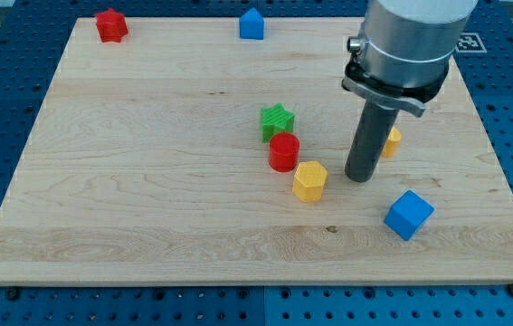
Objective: Move yellow hexagon to the center left
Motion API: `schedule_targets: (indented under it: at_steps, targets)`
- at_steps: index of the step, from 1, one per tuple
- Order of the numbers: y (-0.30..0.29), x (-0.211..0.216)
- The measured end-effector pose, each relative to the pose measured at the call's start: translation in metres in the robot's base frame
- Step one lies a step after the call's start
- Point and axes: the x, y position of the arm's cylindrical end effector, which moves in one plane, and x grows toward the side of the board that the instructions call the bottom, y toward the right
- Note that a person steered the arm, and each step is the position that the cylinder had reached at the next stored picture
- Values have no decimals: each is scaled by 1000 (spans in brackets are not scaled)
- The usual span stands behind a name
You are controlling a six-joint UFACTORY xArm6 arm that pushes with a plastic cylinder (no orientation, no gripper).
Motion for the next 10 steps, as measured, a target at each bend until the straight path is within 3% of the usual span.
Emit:
schedule_targets:
  at_steps: [1,6,8,10]
  targets:
    - [-11,21]
    - [-162,-6]
    - [-181,21]
    - [-223,-15]
